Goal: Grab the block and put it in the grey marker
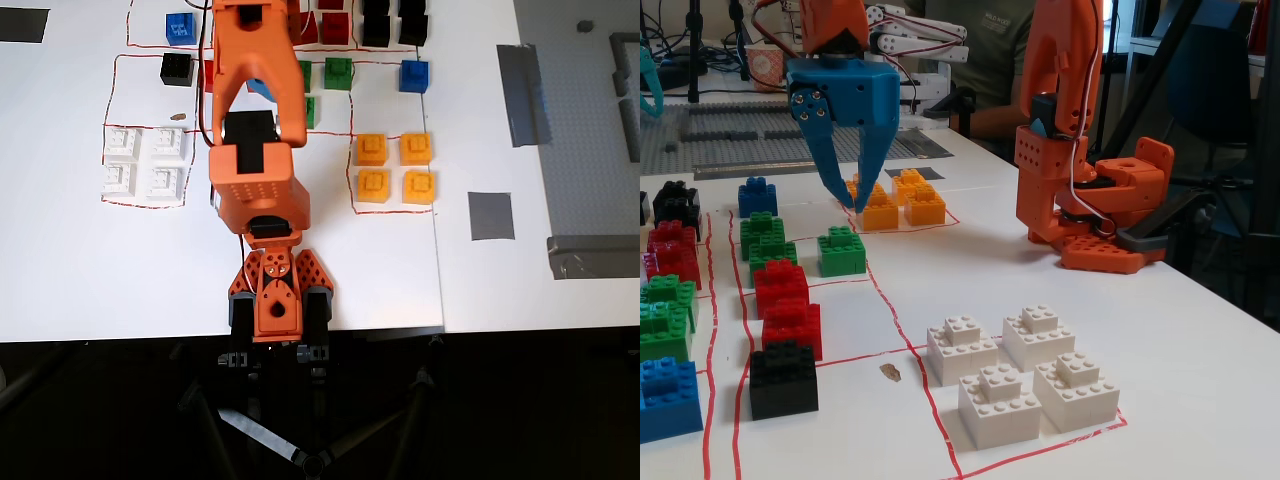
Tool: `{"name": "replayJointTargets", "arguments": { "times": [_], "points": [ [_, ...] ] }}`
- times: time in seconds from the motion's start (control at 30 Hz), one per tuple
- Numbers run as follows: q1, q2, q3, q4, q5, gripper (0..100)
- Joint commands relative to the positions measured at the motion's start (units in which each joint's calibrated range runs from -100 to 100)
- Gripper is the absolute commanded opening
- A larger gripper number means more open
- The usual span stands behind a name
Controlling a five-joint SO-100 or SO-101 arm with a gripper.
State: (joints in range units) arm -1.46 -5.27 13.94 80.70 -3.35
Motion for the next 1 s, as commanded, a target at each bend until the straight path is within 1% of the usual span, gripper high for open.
{"name": "replayJointTargets", "arguments": {
  "times": [0.0, 0.97],
  "points": [
    [-0.4, -4.6, -5.5, 0.7, 0.0, 0],
    [-0.4, -4.3, -5.7, 0.7, 0.1, 0]
  ]
}}
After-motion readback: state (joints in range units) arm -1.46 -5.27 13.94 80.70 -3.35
